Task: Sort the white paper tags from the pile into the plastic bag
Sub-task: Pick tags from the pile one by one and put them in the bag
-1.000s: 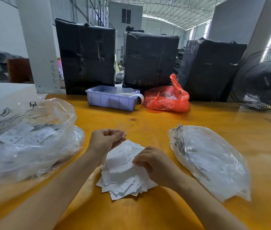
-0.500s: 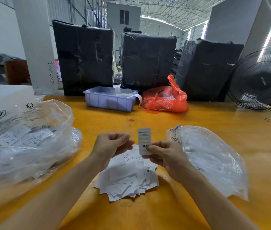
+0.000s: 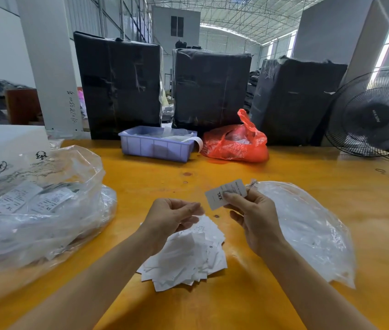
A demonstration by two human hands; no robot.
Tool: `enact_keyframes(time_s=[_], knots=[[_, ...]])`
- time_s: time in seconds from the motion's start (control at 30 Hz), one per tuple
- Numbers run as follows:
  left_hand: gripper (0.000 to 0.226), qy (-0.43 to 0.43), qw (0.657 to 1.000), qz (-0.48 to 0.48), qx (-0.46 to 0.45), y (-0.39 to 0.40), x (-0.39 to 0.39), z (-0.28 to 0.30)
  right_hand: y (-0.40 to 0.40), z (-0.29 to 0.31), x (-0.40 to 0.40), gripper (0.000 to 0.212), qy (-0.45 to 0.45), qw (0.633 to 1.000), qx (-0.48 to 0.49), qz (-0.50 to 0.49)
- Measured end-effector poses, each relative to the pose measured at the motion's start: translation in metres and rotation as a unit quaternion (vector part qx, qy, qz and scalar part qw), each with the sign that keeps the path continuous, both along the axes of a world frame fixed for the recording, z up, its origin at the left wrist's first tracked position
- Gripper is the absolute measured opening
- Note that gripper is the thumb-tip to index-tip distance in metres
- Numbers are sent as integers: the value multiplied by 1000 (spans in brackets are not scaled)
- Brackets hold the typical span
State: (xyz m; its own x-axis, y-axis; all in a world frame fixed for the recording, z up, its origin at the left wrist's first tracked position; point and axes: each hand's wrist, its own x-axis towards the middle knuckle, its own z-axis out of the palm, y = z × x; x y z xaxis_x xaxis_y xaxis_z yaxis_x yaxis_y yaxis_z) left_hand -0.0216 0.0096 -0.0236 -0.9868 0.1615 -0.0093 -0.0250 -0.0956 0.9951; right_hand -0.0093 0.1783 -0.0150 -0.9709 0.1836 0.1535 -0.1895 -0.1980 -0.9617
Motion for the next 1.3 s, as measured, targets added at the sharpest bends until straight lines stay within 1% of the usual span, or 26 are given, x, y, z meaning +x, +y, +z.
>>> enact_keyframes(time_s=[0.13,0.27,0.37,0.53,0.6,0.67,0.73,0.8,0.93,1.03,1.1,1.3], knots=[[14,2,1000,-7,-10,2,1,0,-5,1,3,6,55,998,25,-24],[14,9,1000,-20,-19,2,1,0,-7,-1,5,10,104,990,75,-59],[14,9,999,-28,-15,2,2,1,-8,-3,5,12,115,985,115,-59],[7,-3,1000,-14,19,2,2,2,-11,-7,4,15,120,976,177,-45],[11,1,1000,-14,17,2,2,2,-12,-7,5,16,135,975,172,-47],[16,0,1000,-12,29,1,3,3,-11,-4,7,23,151,974,153,-67],[16,-2,999,-3,36,0,2,3,-9,-2,7,27,161,974,136,-86],[13,-1,1000,4,29,0,2,2,-7,-1,7,27,165,974,133,-86],[12,2,1000,8,16,0,2,2,-9,-5,6,22,175,966,174,-73],[14,4,1000,5,17,0,3,2,-11,-7,5,20,191,955,211,-87],[12,5,1000,1,14,1,3,2,-11,-9,5,22,200,947,229,-103],[7,4,1000,-3,14,0,5,3,-11,-8,6,27,235,940,214,-126]])
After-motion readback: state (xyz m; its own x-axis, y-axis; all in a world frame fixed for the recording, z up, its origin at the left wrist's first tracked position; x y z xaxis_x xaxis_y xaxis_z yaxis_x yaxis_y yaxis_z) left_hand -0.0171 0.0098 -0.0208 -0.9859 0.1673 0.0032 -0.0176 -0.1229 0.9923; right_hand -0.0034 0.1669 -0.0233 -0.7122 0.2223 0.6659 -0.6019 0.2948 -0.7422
